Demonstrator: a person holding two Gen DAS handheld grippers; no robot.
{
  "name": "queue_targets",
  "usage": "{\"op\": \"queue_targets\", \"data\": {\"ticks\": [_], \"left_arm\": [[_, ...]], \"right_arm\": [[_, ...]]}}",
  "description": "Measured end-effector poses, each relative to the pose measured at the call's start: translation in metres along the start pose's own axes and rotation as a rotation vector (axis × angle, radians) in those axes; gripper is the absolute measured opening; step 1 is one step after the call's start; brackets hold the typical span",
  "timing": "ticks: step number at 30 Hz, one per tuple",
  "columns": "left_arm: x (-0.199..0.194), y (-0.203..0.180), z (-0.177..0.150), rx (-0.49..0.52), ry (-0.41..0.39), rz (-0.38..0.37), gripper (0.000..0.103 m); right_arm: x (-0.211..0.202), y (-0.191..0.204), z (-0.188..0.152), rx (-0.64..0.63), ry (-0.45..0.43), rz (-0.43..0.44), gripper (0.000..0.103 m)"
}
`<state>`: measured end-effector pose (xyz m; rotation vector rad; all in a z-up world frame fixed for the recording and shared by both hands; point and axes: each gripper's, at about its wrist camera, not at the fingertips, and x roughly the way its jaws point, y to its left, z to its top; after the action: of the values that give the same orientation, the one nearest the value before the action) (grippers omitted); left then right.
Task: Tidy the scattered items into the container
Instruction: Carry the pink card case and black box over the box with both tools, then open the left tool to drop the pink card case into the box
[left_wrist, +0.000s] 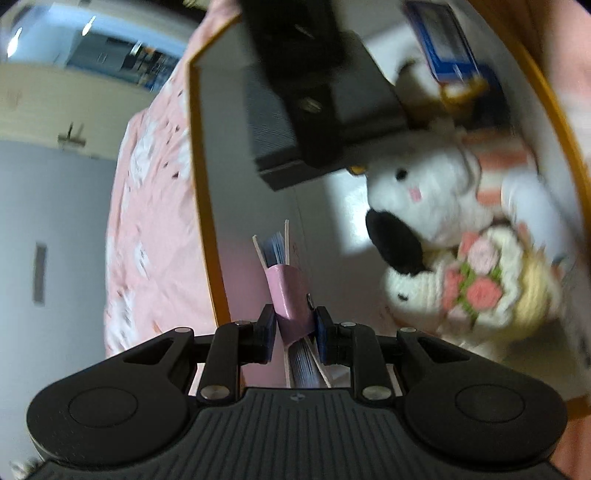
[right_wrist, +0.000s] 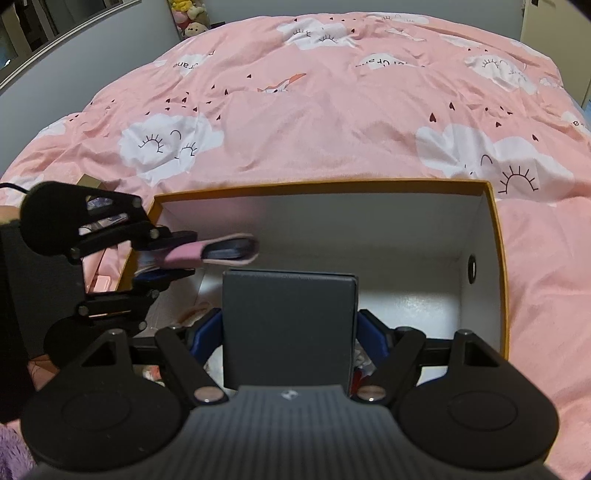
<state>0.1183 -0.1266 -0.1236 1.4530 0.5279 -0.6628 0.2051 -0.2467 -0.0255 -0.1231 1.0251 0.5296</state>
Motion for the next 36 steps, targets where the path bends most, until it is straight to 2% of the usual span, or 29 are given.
{"op": "queue_targets", "data": {"ticks": [7, 10, 12, 14, 19, 21, 23, 26, 29, 31, 36], "left_arm": [[0.020, -0.028, -0.006, 0.112, -0.006, 0.019, 0.025], [0.027, -0.026, -0.008, 0.075, 0.019, -0.053, 0.026], [0.030, -0.022, -0.010, 0.033, 0.051, -0.133, 0.030], [0.029, -0.014, -0.012, -0.034, 0.050, -0.170, 0.033], [0.024, 0.015, -0.022, -0.253, 0.056, -0.312, 0.036], [0.021, 0.024, -0.027, -0.324, 0.052, -0.337, 0.036], [0.015, 0.026, -0.031, -0.354, 0.039, -0.341, 0.036], [0.009, 0.023, -0.034, -0.359, 0.018, -0.373, 0.020], [0.007, 0.015, -0.036, -0.362, 0.013, -0.416, 0.009], [0.008, 0.010, -0.038, -0.364, 0.011, -0.434, 0.007], [0.021, -0.002, -0.042, -0.416, 0.061, -0.410, 0.002]], "right_arm": [[0.002, -0.003, -0.001, 0.016, 0.004, 0.004, 0.079], [0.002, -0.003, -0.001, 0.017, 0.002, 0.006, 0.079], [0.002, -0.004, -0.001, 0.019, 0.002, 0.008, 0.079], [0.002, -0.005, -0.001, 0.022, 0.001, 0.009, 0.079], [0.005, -0.004, -0.001, 0.024, 0.007, 0.008, 0.079], [0.005, -0.003, -0.001, 0.023, 0.007, 0.007, 0.079], [0.005, -0.003, -0.001, 0.024, 0.005, 0.006, 0.079], [0.005, -0.003, -0.001, 0.028, 0.007, 0.007, 0.079], [0.005, -0.003, -0.001, 0.030, 0.006, 0.004, 0.079], [0.005, -0.003, -0.001, 0.030, 0.006, 0.004, 0.079], [0.005, -0.003, -0.001, 0.036, 0.004, 0.006, 0.079]]}}
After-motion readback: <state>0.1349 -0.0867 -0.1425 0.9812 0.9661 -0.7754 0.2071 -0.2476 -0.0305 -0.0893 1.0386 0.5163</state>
